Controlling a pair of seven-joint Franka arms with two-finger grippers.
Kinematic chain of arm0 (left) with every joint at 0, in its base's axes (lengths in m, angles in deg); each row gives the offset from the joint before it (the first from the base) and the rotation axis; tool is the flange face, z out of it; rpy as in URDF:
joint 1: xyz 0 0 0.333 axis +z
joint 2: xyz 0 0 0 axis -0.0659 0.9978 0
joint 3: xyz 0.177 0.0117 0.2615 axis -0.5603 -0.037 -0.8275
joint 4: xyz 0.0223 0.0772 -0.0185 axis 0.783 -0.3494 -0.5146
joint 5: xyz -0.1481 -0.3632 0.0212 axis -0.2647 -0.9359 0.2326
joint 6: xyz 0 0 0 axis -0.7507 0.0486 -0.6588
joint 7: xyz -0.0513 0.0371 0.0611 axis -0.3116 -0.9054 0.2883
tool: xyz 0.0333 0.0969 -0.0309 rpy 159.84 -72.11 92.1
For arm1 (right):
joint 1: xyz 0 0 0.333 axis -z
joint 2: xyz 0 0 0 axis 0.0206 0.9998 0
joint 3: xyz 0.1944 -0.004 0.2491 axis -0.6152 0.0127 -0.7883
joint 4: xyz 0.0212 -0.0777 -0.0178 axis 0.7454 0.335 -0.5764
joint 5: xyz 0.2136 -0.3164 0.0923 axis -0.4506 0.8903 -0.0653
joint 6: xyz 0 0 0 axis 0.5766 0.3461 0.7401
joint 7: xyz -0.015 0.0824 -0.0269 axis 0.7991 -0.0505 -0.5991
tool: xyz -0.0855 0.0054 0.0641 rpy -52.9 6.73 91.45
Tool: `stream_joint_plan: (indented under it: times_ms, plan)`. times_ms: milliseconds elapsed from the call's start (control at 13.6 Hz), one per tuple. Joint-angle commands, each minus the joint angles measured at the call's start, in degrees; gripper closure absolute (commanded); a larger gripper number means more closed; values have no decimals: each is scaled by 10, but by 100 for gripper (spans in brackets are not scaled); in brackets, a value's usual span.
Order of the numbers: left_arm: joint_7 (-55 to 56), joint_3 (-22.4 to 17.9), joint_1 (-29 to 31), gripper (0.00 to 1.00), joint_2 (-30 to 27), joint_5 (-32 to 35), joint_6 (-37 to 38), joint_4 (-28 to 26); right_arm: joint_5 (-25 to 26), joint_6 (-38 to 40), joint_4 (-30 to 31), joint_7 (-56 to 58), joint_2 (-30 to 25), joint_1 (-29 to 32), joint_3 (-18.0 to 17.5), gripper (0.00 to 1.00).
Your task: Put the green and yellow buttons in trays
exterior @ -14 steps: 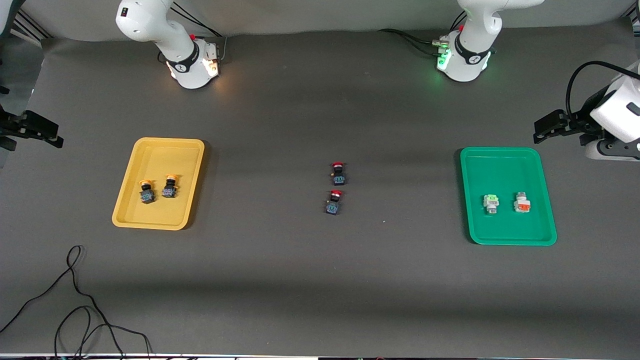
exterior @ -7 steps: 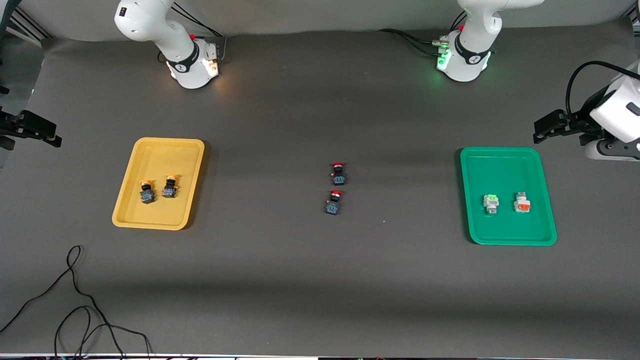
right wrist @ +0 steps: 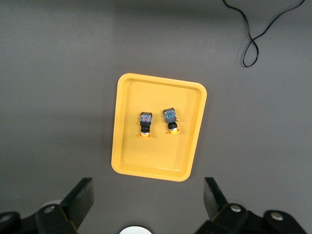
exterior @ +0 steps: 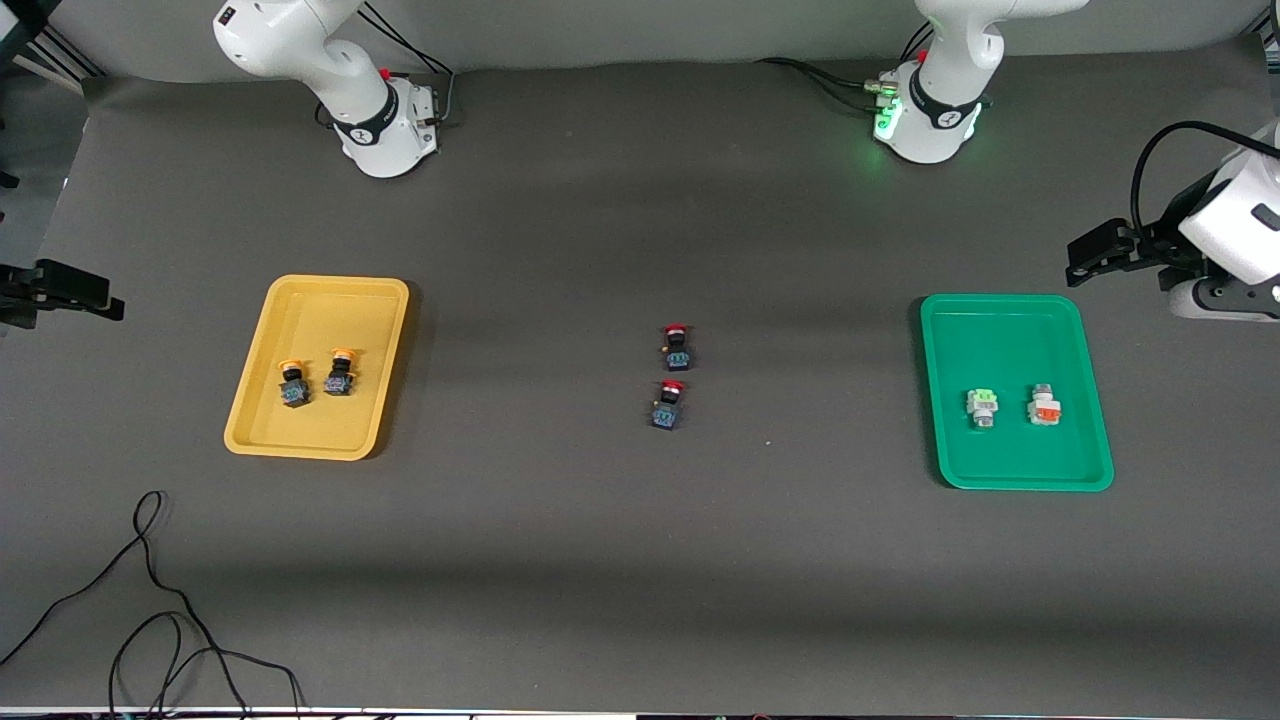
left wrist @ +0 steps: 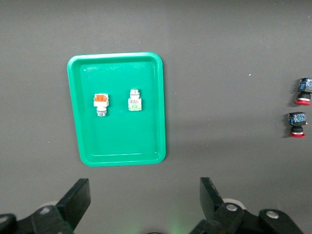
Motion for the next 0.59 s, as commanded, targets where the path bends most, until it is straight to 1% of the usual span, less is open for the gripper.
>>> stream_joint_plan:
  times_ms: [0,147,220,294,514]
  plan:
    - [-1,-5,-7,0,-12,-5,2,-8,62,12,-11,-31,-62,101,-150,0]
    - [-2,-5,-7,0,-11,-4,-1,-8,119,12,-10,-67,-92,206,-302,0]
    - [-1,-5,-7,0,-12,-5,0,-8,135,12,-6,-86,-101,250,-364,0]
    - [-1,-5,-7,0,-12,-5,0,-8,143,12,-4,-95,-109,291,-416,0]
    - [-1,-5,-7,0,-12,-5,0,-7,157,12,0,-95,-120,407,-544,0]
